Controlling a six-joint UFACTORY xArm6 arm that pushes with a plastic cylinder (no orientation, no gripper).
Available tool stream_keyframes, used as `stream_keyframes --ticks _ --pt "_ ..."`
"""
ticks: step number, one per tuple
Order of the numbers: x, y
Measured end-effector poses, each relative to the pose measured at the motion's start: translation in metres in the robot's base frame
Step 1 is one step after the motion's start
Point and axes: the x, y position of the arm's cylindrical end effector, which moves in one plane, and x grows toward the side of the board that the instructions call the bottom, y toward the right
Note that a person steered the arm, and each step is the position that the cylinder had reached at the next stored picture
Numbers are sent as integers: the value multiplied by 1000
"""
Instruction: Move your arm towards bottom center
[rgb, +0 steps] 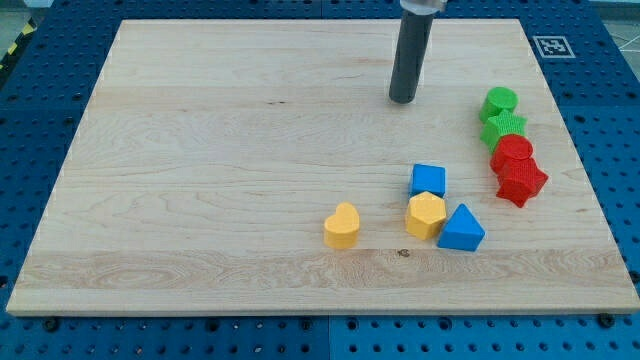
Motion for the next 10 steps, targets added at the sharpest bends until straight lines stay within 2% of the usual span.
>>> stream_keyframes --ticks 3,5,7,9,10 --pt "50 -39" --pt "72 -95" --pt "147 -130" --pt "236 -133" --pt "256 -117"
